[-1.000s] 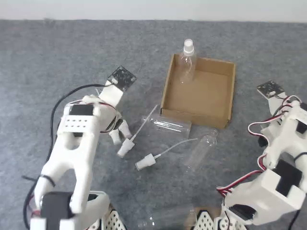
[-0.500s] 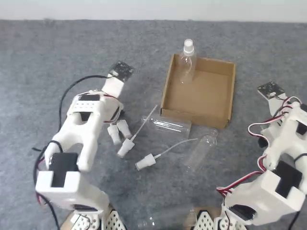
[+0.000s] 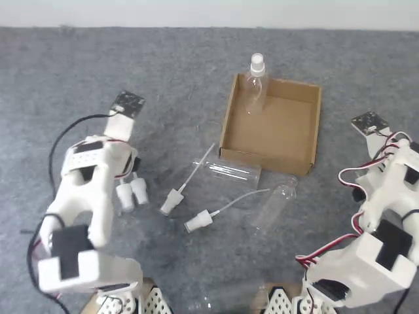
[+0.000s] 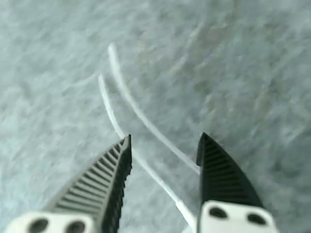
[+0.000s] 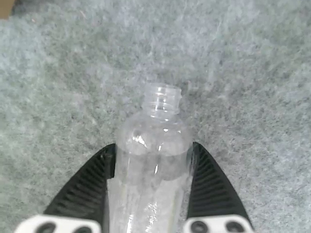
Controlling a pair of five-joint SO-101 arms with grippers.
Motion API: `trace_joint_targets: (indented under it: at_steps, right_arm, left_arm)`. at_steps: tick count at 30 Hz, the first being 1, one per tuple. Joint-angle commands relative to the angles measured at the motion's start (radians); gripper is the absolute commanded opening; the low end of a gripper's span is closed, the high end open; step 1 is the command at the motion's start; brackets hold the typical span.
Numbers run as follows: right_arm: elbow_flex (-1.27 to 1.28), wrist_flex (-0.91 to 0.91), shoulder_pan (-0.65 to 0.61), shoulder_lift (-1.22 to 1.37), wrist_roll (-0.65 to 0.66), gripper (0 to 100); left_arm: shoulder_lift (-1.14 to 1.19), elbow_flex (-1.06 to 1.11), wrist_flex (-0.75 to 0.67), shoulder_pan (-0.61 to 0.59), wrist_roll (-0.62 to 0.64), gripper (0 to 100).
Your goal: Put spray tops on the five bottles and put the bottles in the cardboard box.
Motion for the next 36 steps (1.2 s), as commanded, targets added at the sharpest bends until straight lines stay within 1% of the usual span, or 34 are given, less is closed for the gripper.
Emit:
trace_joint_targets:
  at_steps: [1, 4, 8, 10, 12, 14, 17, 19, 21, 24, 27, 31, 33, 36]
  right_arm:
    - [0.009, 0.001, 0.013, -0.036, 0.008, 1.7]
    - [0.009, 0.001, 0.013, -0.036, 0.008, 1.7]
    - [0.009, 0.001, 0.013, -0.036, 0.008, 1.7]
    - [0.009, 0.001, 0.015, -0.036, 0.008, 1.7]
    - [0.009, 0.001, 0.015, -0.036, 0.008, 1.7]
    - [0.009, 0.001, 0.015, -0.036, 0.008, 1.7]
    - [0.009, 0.002, 0.015, -0.036, 0.011, 1.7]
    - [0.009, 0.002, 0.015, -0.036, 0.012, 1.7]
    - [0.009, 0.001, 0.013, -0.036, 0.012, 1.7]
    - [0.009, 0.001, 0.010, -0.036, 0.012, 1.7]
    - [0.011, 0.001, 0.008, -0.036, 0.012, 1.7]
    - [0.011, 0.001, 0.012, -0.036, 0.012, 1.7]
    - [0.011, 0.001, 0.013, -0.036, 0.011, 1.7]
    - [0.011, 0.002, 0.013, -0.036, 0.009, 1.7]
  left_arm:
    - [-0.163, 0.054, -0.009, -0.052, 0.009, 20]
    - [-0.229, 0.047, 0.032, -0.078, 0.078, 20]
    - [-0.307, -0.025, 0.196, -0.083, 0.078, 20]
    - [-0.336, -0.059, 0.281, -0.084, 0.052, 20]
    - [-0.356, -0.073, 0.356, -0.094, -0.015, 20]
    - [-0.370, -0.073, 0.407, -0.130, -0.072, 20]
    - [-0.368, -0.070, 0.439, -0.241, -0.166, 20]
    - [-0.374, -0.028, 0.428, -0.310, -0.230, 20]
    - [-0.376, 0.035, 0.411, -0.345, -0.279, 20]
    - [-0.377, 0.142, 0.376, -0.351, -0.318, 20]
    - [-0.377, 0.225, 0.316, -0.313, -0.295, 20]
    - [-0.377, 0.306, 0.272, -0.193, -0.187, 20]
    - [-0.377, 0.315, 0.269, -0.118, -0.109, 20]
    - [-0.377, 0.311, 0.235, -0.012, 0.048, 20]
